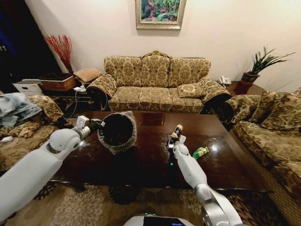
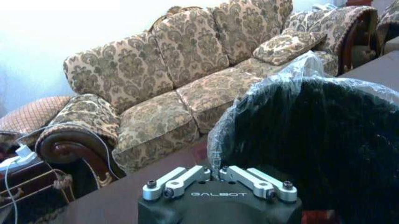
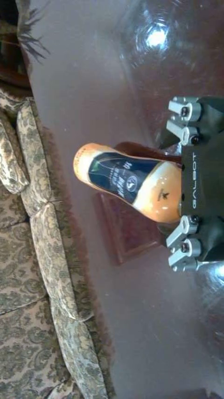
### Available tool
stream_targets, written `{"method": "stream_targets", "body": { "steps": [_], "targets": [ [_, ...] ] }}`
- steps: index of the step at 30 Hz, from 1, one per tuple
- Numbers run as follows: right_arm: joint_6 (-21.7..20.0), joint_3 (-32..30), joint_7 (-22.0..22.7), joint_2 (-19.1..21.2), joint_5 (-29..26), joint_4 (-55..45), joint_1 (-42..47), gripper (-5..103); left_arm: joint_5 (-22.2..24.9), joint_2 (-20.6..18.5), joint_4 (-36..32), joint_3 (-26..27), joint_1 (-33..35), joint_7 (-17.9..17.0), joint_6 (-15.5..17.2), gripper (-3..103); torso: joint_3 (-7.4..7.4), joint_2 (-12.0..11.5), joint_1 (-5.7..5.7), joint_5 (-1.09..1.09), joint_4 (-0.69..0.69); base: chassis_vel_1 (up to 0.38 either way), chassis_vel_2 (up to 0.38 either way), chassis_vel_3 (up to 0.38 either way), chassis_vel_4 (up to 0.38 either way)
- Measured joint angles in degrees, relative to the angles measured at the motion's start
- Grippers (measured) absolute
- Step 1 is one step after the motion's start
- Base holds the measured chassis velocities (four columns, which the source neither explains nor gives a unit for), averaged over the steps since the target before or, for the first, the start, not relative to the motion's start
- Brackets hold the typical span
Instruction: Move to the front of the table and place the trash on the table into the trash bin.
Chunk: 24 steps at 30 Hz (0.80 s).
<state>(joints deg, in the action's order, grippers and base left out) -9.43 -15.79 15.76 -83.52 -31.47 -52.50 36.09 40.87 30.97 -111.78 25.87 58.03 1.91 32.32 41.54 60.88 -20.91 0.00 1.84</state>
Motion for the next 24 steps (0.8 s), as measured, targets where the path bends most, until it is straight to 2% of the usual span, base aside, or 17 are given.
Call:
{"method": "stream_targets", "body": {
  "steps": [1,6,7,8,10,12,13,16,17,19,21,22,24],
  "targets": [
    [-0.05,0.0,0.0,-0.02,0.0,-0.03,0.03,84,0.07,0.0,0.0,-0.02,-0.02,-0.04,-0.07,2,0.0,0.0,0.0,0.0,0.0,0.0,0.0,0.0,0.0],
    [-0.21,0.02,0.14,-0.29,-0.3,0.12,0.01,68,0.52,-0.31,-0.04,-0.11,-0.2,-0.18,-0.36,2,0.0,0.0,0.0,0.0,0.0,0.0,0.0,0.0,0.0],
    [-0.26,0.02,0.19,-0.3,-0.48,0.12,-0.03,68,0.55,-0.35,-0.04,-0.11,-0.23,-0.22,-0.4,2,0.0,0.0,0.0,0.0,0.0,0.0,0.0,0.0,0.0],
    [-0.34,-0.01,0.29,-0.3,-0.74,0.12,-0.05,61,0.61,-0.37,-0.04,-0.11,-0.23,-0.25,-0.44,2,0.0,0.0,0.0,0.0,0.0,0.0,0.0,0.0,0.0],
    [-0.36,-0.05,0.3,-0.27,-0.84,0.12,-0.05,61,0.63,-0.37,-0.04,-0.11,-0.22,-0.26,-0.45,2,0.0,0.0,0.0,-0.01,0.0,0.0,0.0,0.0,0.0],
    [-0.41,-0.11,0.31,-0.2,-0.96,-0.02,0.03,57,0.64,-0.31,-0.05,-0.11,-0.17,-0.27,-0.51,2,0.0,0.0,0.0,0.0,0.0,0.0,0.0,0.0,0.0],
    [-0.58,-0.16,0.4,-0.07,-1.12,-0.62,0.32,50,0.65,-0.24,-0.02,-0.11,-0.15,-0.28,-0.58,2,0.0,0.0,0.0,-0.01,0.0,0.0,0.0,0.0,0.0],
    [-0.84,-0.16,0.61,0.12,-1.26,-1.67,0.82,46,0.65,-0.18,0.17,-0.19,-0.2,-0.34,-0.67,2,0.0,0.0,0.0,0.0,0.0,0.0,0.0,0.0,0.0],
    [-1.05,-0.14,0.72,0.42,-1.3,-3.52,1.62,41,0.65,-0.17,0.35,-0.34,-0.34,-0.37,-0.72,2,0.0,0.0,0.0,0.0,0.0,0.0,0.0,0.0,0.0],
    [-1.13,-0.13,0.61,0.85,-1.29,-6.13,2.58,41,0.65,-0.18,0.48,-0.51,-0.49,-0.38,-0.73,2,0.0,0.0,0.0,0.01,0.0,0.0,0.0,0.0,0.0],
    [-0.85,-0.14,-0.57,1.74,-0.91,-11.46,4.42,34,0.64,-0.37,0.81,-0.9,-0.86,-0.39,-0.79,2,0.0,0.0,0.0,-0.01,0.0,0.0,0.0,0.0,0.0],
    [-0.85,-0.14,-0.57,1.74,-0.91,-11.46,4.42,34,0.64,-0.37,0.81,-0.9,-0.86,-0.39,-0.79,2,0.0,0.0,0.0,-0.01,0.0,0.0,0.0,0.0,0.0],
    [1.43,-0.14,-4.67,4.46,-2.0,-21.73,8.27,33,0.65,-1.48,1.22,-1.7,-1.5,-0.27,-1.0,2,0.0,0.0,0.0,0.0,0.0,0.0,0.0,0.0,0.0]
  ]
}}
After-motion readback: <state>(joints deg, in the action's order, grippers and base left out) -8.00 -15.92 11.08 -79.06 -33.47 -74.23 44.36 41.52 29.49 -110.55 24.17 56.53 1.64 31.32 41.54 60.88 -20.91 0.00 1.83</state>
